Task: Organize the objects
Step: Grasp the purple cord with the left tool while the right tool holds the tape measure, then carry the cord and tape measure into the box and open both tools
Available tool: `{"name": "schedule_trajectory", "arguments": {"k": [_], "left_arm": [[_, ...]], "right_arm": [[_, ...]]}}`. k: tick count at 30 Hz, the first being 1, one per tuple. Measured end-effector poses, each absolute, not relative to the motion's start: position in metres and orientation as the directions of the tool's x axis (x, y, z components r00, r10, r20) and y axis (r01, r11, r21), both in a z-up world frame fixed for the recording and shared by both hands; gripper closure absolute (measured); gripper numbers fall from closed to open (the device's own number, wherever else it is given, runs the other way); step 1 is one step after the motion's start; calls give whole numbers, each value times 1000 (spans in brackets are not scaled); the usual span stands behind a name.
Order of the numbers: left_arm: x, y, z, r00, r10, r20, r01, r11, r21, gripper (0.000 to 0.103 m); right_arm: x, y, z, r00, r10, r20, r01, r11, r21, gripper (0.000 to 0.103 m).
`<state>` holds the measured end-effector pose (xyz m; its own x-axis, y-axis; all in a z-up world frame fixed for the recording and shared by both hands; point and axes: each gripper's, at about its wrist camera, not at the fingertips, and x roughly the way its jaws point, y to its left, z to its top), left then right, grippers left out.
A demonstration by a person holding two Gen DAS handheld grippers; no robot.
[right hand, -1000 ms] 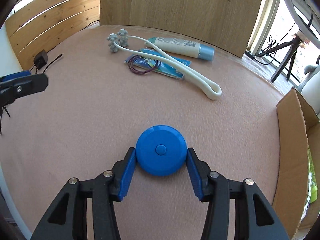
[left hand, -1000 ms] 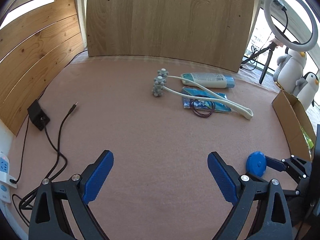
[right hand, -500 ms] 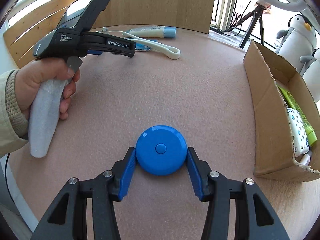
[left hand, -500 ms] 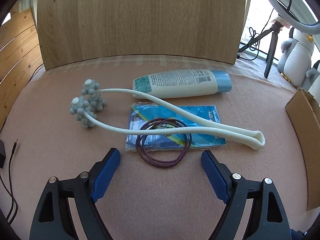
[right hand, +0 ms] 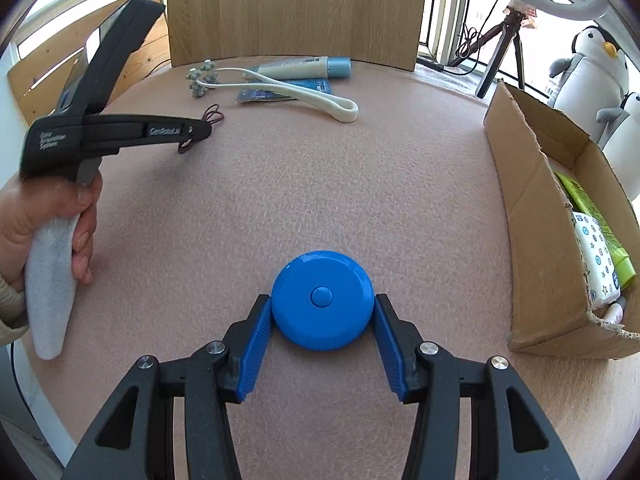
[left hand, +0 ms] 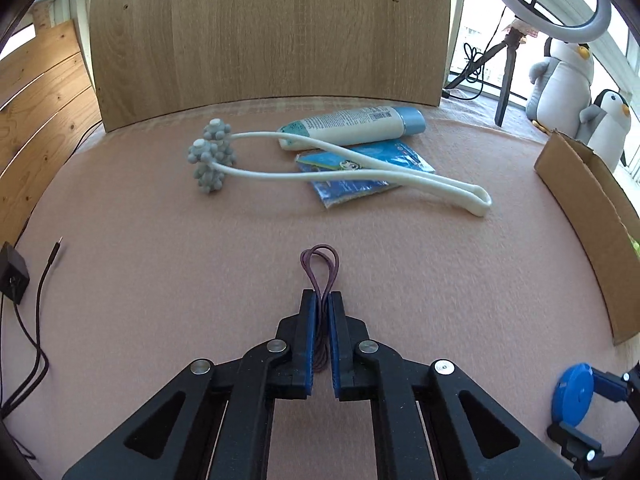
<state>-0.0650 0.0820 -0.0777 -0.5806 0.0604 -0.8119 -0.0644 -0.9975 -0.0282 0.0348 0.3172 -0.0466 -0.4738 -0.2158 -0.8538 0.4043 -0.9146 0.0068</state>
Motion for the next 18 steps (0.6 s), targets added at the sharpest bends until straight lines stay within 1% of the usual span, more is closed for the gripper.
{"name": "schedule_trajectory", "arguments": {"k": [3,6,11,18], "left_arm": [[-21,75,-75,-569,64,-820,-53,-998,-42,97],[6,76,-72,-552,72,-831,-44,-997,-57,97],[24,85,-51,-568,92,-817,-60,-996,-71,97],[27,94,0,-616,103,-781,-81,-994,-68,97]], "right_arm": [[34,316,-46,-478,-215,-852,403,-915,5,57],[36,312,-45,-477,-225,-849,410,-912,11,57],[37,298,-36,-493,-244,-835,435,-900,6,57],[37,286,2,-552,-266,-790,453,-891,-16,57]]}}
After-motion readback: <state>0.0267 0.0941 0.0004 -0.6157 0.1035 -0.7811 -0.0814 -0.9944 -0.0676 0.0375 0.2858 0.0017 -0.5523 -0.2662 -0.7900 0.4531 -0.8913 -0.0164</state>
